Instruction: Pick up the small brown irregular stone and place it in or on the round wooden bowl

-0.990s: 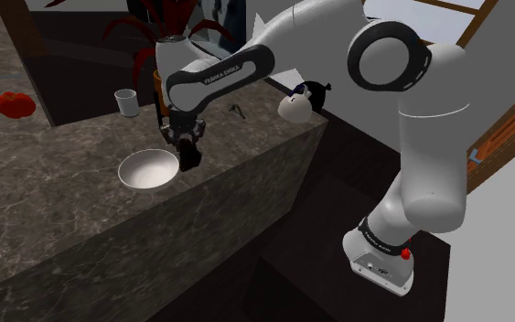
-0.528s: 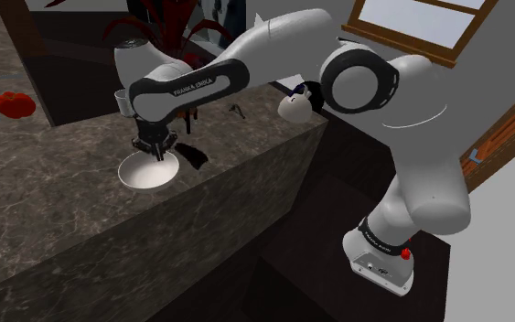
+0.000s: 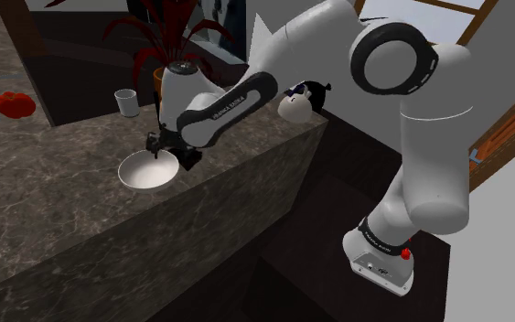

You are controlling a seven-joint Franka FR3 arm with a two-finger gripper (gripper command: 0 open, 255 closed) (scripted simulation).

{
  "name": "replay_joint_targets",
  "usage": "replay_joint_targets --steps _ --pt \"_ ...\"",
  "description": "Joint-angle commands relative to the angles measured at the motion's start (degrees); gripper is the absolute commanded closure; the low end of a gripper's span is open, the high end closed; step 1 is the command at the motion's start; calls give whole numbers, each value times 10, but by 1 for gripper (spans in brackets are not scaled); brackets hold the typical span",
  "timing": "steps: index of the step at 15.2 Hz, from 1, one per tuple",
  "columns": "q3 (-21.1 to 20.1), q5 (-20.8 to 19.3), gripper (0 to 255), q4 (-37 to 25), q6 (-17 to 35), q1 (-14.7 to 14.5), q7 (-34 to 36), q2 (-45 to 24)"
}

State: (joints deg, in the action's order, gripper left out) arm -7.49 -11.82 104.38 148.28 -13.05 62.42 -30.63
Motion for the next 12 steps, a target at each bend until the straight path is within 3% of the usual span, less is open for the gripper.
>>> replay_joint_targets --steps 1,2,4,5,6,7,12 --pt "42 -28 0 116 182 -11 69 33" --pt "88 -51 0 156 265 -40 116 34" --pt "241 -67 0 217 436 -162 210 4" --pt "314 -45 0 238 522 -227 244 -30" --pt "356 -1 0 254 602 -269 260 -71" --pt "363 44 0 261 656 -281 257 -101" --pt "337 48 0 210 649 -250 254 -139"
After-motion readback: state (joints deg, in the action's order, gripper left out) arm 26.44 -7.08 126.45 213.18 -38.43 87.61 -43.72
